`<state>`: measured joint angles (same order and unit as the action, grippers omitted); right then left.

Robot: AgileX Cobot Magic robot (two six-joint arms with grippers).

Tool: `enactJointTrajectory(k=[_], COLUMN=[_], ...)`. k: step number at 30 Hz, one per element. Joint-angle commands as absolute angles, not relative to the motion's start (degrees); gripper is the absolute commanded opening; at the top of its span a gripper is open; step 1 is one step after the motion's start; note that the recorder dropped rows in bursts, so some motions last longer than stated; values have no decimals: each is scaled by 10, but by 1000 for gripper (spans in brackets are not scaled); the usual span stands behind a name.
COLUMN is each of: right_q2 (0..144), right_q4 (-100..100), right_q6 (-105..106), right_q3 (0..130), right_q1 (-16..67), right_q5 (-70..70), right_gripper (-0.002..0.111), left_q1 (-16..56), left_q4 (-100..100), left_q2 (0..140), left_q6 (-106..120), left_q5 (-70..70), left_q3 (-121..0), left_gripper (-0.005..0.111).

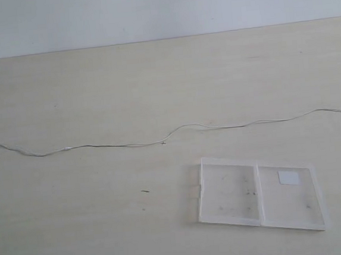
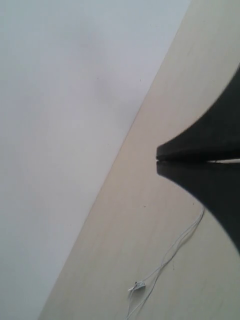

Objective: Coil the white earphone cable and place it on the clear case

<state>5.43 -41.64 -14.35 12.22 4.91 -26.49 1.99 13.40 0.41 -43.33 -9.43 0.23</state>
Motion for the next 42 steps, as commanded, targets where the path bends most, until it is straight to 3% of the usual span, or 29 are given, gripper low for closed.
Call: enactJointTrajectory(k=[1,9,13,17,21,27,38,42], right_q2=[169,522,675,808,988,1119,1215,1247], right_q4=[-432,-397,-390,-379,-243,-95,-83,-64], right_q6=[47,348,436,448,418,449,524,523], right_q3=[261,632,779,900,1053,1083,1083,1083], right_q1=[47,47,47,47,47,91,243,257], right_q5=[-222,113,215,355,546,687,700,700], right_gripper=[0,0,0,0,0,0,37,47], left_q1=[20,20,20,20,20,20,20,20], left_q4=[132,132,132,132,132,132,132,132], left_q2=[0,0,0,0,0,0,0,0], left_q6=[-433,-432,-432,-432,-432,-432,-432,-432], left_q5=[-90,-90,-92,-96,-123,-154,-154,-154], left_q3=[0,0,0,0,0,0,0,0], left_gripper=[0,0,0,0,0,0,0,0])
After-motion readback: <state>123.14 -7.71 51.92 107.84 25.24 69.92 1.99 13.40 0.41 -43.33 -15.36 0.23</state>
